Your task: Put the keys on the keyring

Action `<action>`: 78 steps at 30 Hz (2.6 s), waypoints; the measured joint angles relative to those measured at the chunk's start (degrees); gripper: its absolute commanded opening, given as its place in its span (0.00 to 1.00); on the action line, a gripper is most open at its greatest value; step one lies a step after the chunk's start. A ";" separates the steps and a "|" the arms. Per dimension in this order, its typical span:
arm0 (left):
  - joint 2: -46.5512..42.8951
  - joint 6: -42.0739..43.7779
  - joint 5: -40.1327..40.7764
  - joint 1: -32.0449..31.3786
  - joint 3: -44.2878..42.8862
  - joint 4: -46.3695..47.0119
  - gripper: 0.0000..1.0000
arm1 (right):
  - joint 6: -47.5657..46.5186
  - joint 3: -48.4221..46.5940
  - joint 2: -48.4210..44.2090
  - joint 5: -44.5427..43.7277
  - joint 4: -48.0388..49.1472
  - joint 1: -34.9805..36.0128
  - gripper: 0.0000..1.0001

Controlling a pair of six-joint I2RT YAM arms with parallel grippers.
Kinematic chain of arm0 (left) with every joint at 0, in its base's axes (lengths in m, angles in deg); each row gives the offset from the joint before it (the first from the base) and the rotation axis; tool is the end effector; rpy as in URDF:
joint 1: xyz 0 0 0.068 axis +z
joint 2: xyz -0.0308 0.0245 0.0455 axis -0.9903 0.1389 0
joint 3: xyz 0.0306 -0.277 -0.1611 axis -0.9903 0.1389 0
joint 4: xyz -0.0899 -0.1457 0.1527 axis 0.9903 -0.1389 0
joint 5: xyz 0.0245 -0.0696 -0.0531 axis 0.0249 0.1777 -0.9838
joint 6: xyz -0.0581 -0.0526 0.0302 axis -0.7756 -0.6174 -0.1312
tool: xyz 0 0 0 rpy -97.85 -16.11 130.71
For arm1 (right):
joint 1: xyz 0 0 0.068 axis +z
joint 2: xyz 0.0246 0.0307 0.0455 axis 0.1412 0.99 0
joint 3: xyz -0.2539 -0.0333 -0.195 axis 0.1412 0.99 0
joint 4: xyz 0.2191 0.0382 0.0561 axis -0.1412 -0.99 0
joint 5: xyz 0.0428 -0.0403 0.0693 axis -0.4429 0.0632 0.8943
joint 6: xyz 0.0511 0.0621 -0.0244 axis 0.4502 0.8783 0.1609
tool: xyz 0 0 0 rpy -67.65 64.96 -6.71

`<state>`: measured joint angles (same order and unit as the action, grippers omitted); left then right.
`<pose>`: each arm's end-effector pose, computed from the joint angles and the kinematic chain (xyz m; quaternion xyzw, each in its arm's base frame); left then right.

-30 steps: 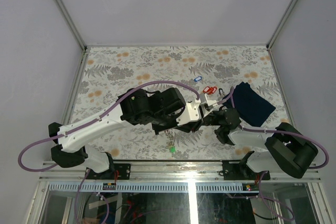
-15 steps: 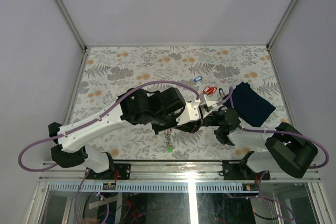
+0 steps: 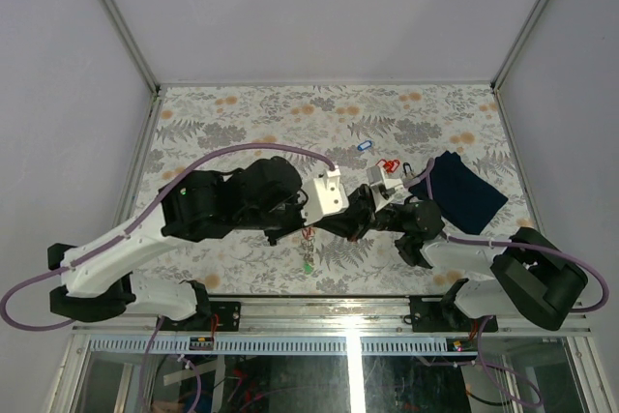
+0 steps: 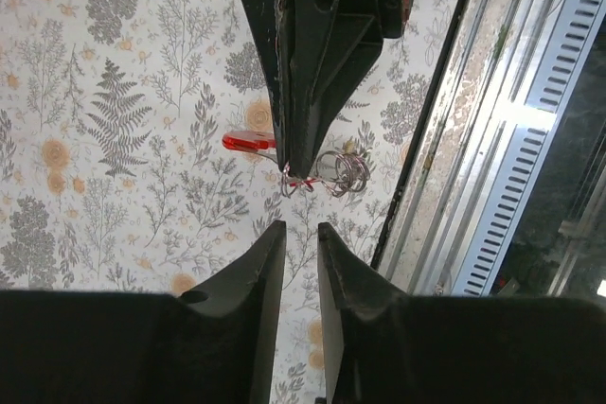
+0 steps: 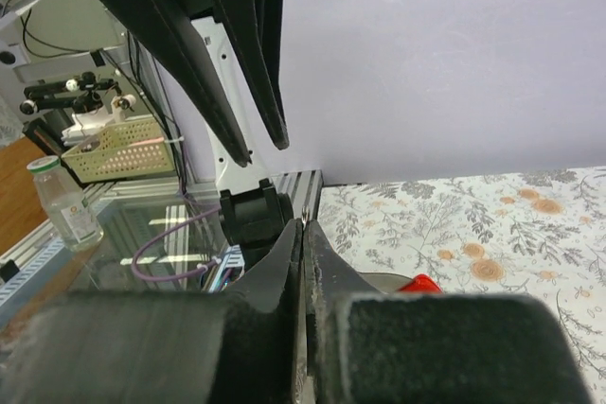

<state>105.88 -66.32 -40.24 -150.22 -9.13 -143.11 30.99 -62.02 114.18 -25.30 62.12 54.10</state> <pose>0.0794 -0.1887 0.4429 0.6135 0.7096 -0.1358 0.3189 0.1161 0.1931 0.3615 -0.3781 0.3763 0.6546 0.5357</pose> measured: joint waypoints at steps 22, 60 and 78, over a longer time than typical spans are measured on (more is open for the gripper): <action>-31.17 -4.50 -0.35 -0.02 28.39 46.60 0.33 | 1.46 -9.31 -10.58 -3.91 0.22 -0.02 0.00; -25.53 -4.46 -16.98 -0.02 30.05 60.70 0.22 | 3.45 -13.18 -14.75 1.68 0.74 -0.02 0.00; -23.47 -4.50 -17.62 -0.13 28.39 59.01 0.00 | 2.03 -11.87 -16.74 1.99 0.20 -0.02 0.10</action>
<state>82.40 -70.82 -57.86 -150.35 19.26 -84.10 33.02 -73.88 97.43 -23.31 62.31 54.07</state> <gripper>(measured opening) 0.051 0.032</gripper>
